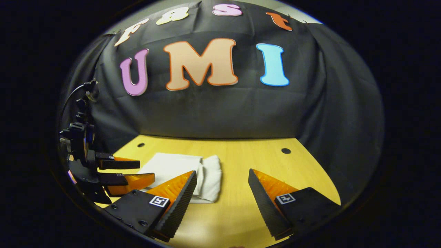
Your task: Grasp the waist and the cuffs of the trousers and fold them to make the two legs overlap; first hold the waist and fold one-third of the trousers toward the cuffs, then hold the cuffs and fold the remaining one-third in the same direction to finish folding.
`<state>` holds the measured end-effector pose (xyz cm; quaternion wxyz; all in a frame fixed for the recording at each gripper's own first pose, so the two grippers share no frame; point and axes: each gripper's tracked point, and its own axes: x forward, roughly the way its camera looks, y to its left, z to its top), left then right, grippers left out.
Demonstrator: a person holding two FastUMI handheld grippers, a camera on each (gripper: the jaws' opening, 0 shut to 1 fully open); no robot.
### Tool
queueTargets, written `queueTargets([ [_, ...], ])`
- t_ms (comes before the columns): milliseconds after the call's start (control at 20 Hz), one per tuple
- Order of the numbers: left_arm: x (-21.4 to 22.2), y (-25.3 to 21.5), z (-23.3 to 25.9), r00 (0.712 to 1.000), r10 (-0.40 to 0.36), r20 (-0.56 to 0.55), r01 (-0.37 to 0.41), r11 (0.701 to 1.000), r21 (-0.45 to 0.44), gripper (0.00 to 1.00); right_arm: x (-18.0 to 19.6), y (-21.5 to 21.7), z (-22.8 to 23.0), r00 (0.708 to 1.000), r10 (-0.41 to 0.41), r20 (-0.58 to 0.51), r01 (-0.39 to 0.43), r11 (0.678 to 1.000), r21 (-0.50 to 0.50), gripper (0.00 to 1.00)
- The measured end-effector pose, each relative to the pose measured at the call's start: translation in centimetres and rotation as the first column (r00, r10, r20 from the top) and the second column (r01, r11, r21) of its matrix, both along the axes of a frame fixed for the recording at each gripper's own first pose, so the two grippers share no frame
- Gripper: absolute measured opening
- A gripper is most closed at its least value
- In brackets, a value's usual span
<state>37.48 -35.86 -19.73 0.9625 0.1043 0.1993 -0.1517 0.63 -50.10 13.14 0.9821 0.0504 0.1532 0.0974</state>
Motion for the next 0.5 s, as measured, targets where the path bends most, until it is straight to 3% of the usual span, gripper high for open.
queueTargets([
  [200,-2.2,5.4,2.5,0.994,0.091,0.066,-0.093,0.995,0.027,0.94,-1.2,2.7,2.6,0.994,0.006,0.11,-0.01,0.999,0.043,0.97],
  [500,-3.6,7.6,2.7,0.988,0.142,0.055,-0.14,0.99,-0.03,0.94,-3.6,4.9,2.7,0.994,-0.009,0.107,-0.005,0.992,0.124,0.96],
])
